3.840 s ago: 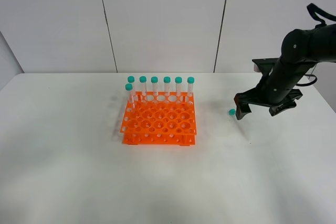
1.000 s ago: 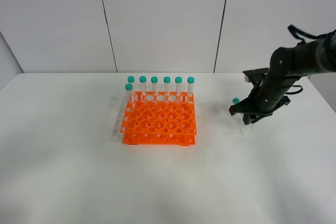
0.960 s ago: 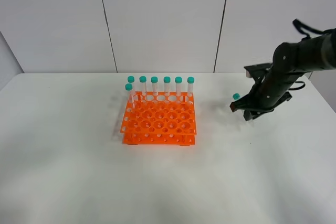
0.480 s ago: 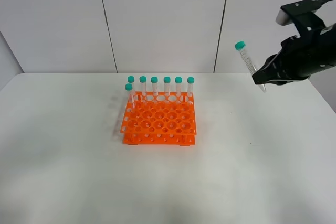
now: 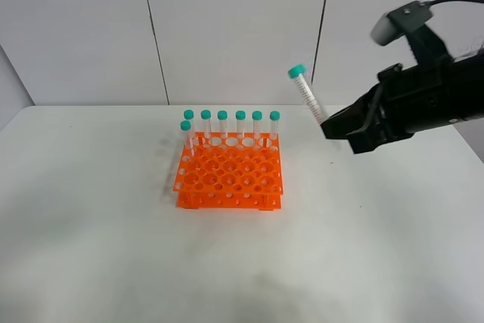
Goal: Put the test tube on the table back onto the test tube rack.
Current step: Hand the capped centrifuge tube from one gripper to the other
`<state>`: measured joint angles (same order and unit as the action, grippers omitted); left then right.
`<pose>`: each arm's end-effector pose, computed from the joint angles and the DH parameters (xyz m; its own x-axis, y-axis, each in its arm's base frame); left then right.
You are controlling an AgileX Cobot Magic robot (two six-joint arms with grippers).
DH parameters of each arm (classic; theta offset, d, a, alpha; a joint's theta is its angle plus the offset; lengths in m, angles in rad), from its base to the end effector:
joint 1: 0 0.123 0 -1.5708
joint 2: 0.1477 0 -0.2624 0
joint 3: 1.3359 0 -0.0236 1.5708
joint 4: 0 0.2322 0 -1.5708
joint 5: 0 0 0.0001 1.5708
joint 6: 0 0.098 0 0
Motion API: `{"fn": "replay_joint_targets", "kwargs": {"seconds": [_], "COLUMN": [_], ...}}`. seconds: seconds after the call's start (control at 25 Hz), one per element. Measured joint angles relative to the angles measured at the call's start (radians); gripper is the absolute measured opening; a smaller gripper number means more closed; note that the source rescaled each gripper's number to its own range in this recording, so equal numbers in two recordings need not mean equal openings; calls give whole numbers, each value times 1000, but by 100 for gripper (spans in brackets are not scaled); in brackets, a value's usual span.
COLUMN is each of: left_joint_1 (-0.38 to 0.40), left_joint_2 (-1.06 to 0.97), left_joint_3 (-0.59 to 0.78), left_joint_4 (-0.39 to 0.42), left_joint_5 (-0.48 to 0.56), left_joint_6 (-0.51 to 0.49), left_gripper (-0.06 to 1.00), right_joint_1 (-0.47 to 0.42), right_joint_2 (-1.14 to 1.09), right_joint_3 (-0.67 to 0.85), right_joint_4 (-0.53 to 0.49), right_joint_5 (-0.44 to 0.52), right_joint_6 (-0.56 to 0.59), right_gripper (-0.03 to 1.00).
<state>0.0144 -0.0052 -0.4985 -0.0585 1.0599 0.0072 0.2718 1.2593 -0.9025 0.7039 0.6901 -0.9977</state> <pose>0.0073 -0.0049 0.2650 -0.4519 -0.0279 -0.8917 0.0215 0.9989 -0.0421 0.2275 0.1054 0.2768 -0.4425 -0.5073 -0.7395 -0.7569 0.6535 0.0046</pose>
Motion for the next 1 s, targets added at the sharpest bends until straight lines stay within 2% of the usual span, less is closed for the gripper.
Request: {"fn": "replay_joint_targets", "kwargs": {"seconds": [0.2,0.56,0.84,1.0], "left_joint_1": [0,0,0,0], "left_joint_2": [0,24,361,601], "left_joint_3": [0,-29,-228,-310], "left_joint_4": [0,-5,-76,-193], "left_joint_5": [0,-18,-99,-188], "left_joint_6": [0,0,43,92], "left_gripper": [100,100,100,100], "right_joint_1": [84,87,87,87], "right_joint_2": [131,225,225,225], "right_joint_3": [-18,-48,-48,-48], "right_joint_4": [19,38,58,59], "right_joint_5": [-62,-65,-55,-51], "right_joint_6": [8,-2,-24,-36], "right_gripper": [1,1,1,1]}}
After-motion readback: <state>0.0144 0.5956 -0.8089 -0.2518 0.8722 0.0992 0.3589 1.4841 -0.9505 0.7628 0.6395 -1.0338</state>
